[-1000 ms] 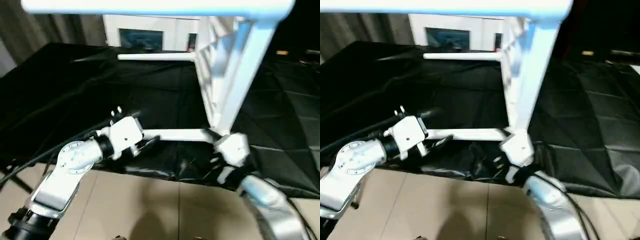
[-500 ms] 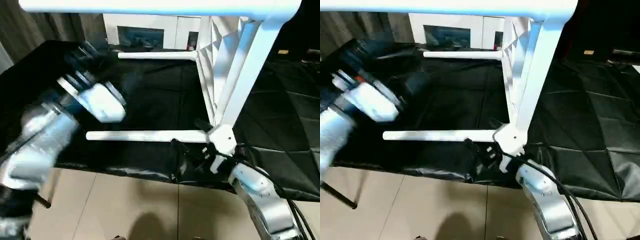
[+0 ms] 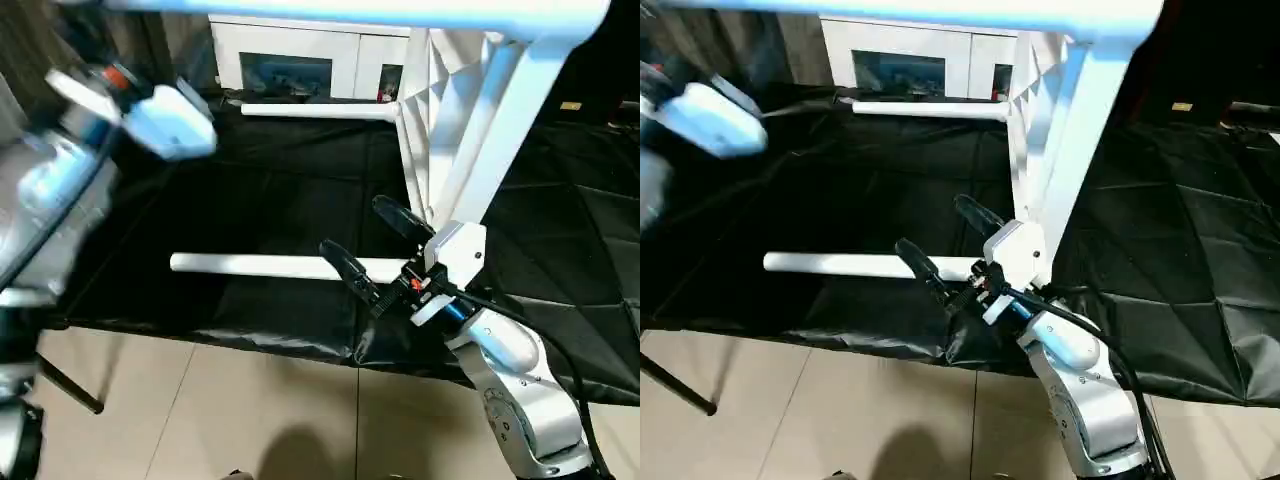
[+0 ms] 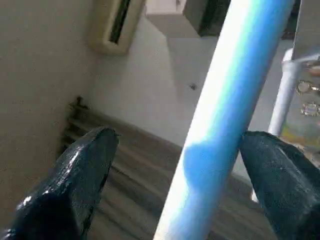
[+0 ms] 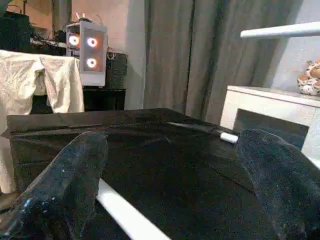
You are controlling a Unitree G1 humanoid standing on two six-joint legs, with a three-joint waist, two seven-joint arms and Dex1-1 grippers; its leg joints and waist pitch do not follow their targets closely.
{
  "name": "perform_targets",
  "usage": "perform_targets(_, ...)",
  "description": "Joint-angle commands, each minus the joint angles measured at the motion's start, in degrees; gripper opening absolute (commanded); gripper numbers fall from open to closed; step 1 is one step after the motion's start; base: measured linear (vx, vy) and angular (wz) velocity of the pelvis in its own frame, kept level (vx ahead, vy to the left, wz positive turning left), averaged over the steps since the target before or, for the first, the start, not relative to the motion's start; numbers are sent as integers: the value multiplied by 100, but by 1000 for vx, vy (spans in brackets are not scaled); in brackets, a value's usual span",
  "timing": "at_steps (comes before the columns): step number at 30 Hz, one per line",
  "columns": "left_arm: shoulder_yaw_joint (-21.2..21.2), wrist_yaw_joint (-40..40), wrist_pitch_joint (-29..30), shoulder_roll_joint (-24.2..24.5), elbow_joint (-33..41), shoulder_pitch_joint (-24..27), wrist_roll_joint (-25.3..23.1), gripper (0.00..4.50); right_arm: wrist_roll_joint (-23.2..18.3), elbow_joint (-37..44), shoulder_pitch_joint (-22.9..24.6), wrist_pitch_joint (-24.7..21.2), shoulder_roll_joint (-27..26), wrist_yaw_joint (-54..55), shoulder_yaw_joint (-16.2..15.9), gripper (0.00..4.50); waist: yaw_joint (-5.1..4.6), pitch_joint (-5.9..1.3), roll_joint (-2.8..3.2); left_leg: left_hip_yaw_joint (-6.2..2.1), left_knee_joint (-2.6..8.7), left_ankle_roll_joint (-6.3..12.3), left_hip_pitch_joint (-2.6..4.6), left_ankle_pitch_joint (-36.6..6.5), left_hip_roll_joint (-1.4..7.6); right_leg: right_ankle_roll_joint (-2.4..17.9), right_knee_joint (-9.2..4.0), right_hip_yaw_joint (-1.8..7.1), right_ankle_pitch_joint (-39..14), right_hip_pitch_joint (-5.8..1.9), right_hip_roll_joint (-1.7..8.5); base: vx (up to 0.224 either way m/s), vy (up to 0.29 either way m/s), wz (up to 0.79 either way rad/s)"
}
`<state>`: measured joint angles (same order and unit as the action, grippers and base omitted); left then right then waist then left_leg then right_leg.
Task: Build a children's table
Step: Flip table
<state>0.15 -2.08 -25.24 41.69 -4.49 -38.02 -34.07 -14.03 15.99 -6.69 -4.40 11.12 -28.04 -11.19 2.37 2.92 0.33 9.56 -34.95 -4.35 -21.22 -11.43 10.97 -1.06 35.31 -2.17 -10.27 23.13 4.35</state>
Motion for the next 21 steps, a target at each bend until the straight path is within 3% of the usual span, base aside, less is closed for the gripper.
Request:
perform_targets(1,12,-121,-9,32,-192,-115,-128,446,4,175,13,2,46,-48,14,450,17,-362,120,-89,478,-271,58,-1532,136,1028,-322,193,-668,-211,237,0,0,0)
perform_targets(2,-27,42,-35,3,-293,-119,12,446,57,164,16,-11,78,-49,-11,450,17,-365,115,-86,477,-272,60,-1535,133,1026,-322,192,-666,-214,235,0,0,0)
perform_targets(4,-145,-91,5,40,-505,-82,-243,446,126,136,38,39,118,-73,-52,450,20,-359,114,-87,482,-286,65,-1612,133,1014,-332,196,-763,-204,236,0,0,0)
perform_targets(11,-184,-528,41,-17,-982,-366,-470,446,71,173,-26,7,74,-70,-45,450,25,-363,111,-93,480,-267,73,-1648,133,1022,-337,198,-798,-196,242,0,0,0)
perform_targets(19,-345,-641,-133,18,-1657,-764,-554,446,-214,420,-1,-126,134,-367,-183,450,86,-373,113,-97,473,-248,74,-1548,137,1028,-322,202,-637,-204,252,0,0,0)
perform_targets(21,-429,-625,-311,20,-1902,-935,-524,419,-189,506,23,-155,205,-505,-305,450,98,-374,121,-99,475,-270,76,-1577,136,1016,-324,200,-633,-207,248,0,0,0)
